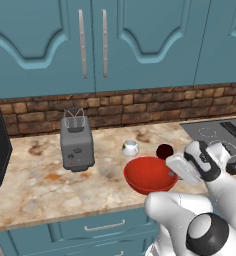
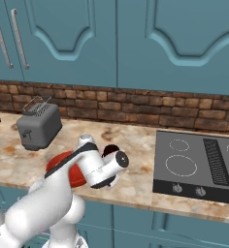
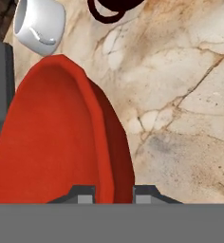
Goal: Clear the mugs and bowl far away from the sink.
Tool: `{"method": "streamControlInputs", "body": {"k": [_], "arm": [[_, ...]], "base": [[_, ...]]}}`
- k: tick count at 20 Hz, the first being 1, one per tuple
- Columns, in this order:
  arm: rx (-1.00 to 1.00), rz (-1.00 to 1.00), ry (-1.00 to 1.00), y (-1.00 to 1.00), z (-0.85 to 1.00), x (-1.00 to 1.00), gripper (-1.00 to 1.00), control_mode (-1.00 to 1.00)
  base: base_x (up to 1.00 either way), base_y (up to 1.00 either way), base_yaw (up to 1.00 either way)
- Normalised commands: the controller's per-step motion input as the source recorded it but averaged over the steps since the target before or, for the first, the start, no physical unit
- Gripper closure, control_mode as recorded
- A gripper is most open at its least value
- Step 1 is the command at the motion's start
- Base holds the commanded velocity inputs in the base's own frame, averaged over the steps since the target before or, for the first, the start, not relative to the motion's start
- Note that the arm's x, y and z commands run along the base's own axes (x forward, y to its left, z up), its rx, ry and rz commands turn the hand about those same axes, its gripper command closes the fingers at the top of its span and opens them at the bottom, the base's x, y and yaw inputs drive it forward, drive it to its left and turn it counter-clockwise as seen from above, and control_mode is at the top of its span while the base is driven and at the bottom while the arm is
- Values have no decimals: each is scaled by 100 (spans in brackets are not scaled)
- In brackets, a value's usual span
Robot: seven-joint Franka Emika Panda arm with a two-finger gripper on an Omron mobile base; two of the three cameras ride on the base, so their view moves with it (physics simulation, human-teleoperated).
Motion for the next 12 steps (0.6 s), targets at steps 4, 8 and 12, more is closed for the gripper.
{"method": "streamControlInputs", "body": {"k": [4, 8, 12], "arm": [[0, 0, 0, 0, -33, 28, 100, -100], [0, 0, 0, 0, -32, 34, 100, -100], [0, 0, 0, 9, -33, 29, -100, -100]], "base": [[0, 0, 0], [0, 0, 0], [0, 0, 0]]}}
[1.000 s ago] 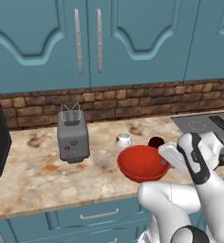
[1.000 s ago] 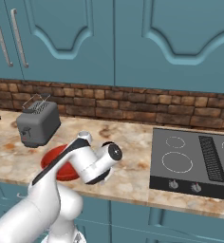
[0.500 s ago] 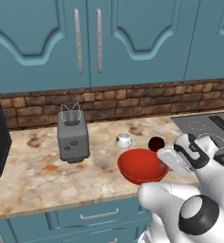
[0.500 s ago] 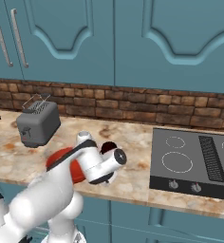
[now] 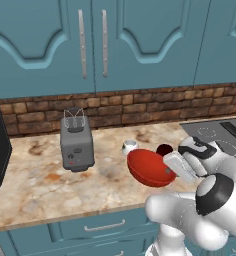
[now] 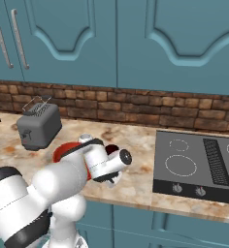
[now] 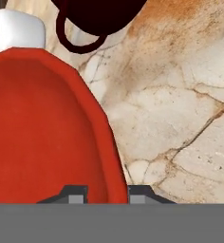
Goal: Clear the mugs and bowl far away from the sink.
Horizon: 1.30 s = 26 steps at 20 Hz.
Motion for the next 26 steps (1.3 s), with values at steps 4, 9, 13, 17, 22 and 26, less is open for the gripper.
{"method": "streamControlInputs", "body": {"k": [4, 9, 13, 17, 22, 26], "arm": [[0, 0, 0, 19, -6, 8, -100, -100], [0, 0, 0, 0, 0, 0, -100, -100], [1, 0, 0, 0, 6, -8, -100, -100], [10, 0, 0, -6, 34, -32, -100, -100], [17, 0, 0, -2, 79, -62, -100, -100], [2, 0, 0, 0, 92, -79, -100, -100]], "base": [[0, 0, 0], [0, 0, 0], [0, 0, 0], [0, 0, 0], [0, 0, 0], [0, 0, 0]]}}
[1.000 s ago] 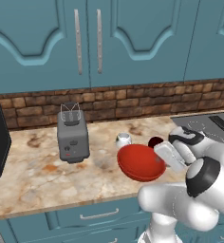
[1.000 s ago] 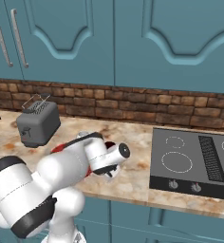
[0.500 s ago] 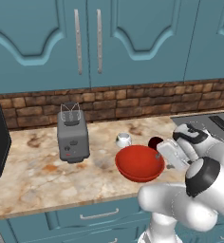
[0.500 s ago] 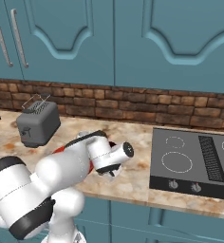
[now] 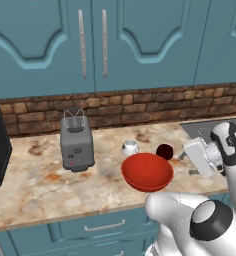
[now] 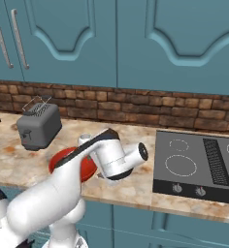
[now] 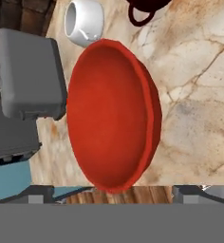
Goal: Clear the mugs and bowl far away from the sink.
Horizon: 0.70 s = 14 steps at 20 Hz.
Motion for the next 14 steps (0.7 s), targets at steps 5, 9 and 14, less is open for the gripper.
{"method": "streamControlInputs", "body": {"k": [5, 9, 14], "arm": [[-1, 0, 0, 2, 98, -94, -100, -100], [-6, 0, 0, 14, 100, -98, -100, -100], [-16, 0, -1, 38, 89, -96, -100, -100]], "base": [[0, 0, 0], [0, 0, 0], [0, 0, 0]]}}
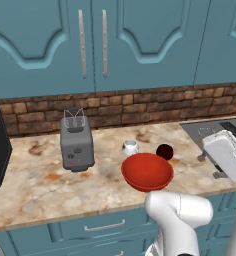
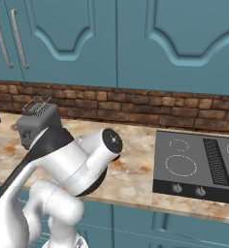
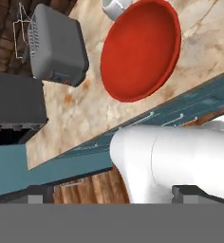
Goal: Clear the mugs and bowl far away from the sink.
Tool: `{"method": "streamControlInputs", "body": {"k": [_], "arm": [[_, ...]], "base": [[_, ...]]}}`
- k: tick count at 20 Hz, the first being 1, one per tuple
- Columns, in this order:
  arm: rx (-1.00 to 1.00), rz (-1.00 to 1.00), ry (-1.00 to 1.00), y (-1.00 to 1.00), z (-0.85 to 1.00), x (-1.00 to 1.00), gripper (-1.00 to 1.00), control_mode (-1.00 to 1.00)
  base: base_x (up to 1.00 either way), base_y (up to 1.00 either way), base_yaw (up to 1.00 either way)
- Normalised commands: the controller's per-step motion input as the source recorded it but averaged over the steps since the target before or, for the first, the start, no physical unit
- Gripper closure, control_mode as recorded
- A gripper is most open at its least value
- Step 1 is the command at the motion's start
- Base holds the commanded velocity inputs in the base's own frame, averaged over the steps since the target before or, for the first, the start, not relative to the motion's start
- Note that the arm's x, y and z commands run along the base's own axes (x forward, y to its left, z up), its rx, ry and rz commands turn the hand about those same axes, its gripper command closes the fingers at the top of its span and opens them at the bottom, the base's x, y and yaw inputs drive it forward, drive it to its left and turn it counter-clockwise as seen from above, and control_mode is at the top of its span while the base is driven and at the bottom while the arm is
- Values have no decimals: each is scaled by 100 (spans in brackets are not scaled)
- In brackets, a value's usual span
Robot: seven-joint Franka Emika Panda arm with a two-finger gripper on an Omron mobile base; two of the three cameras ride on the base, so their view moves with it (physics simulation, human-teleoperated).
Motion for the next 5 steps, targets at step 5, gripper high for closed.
{"method": "streamControlInputs", "body": {"k": [5], "arm": [[-25, -1, -9, 57, 94, -79, -100, -100]], "base": [[0, 0, 0]]}}
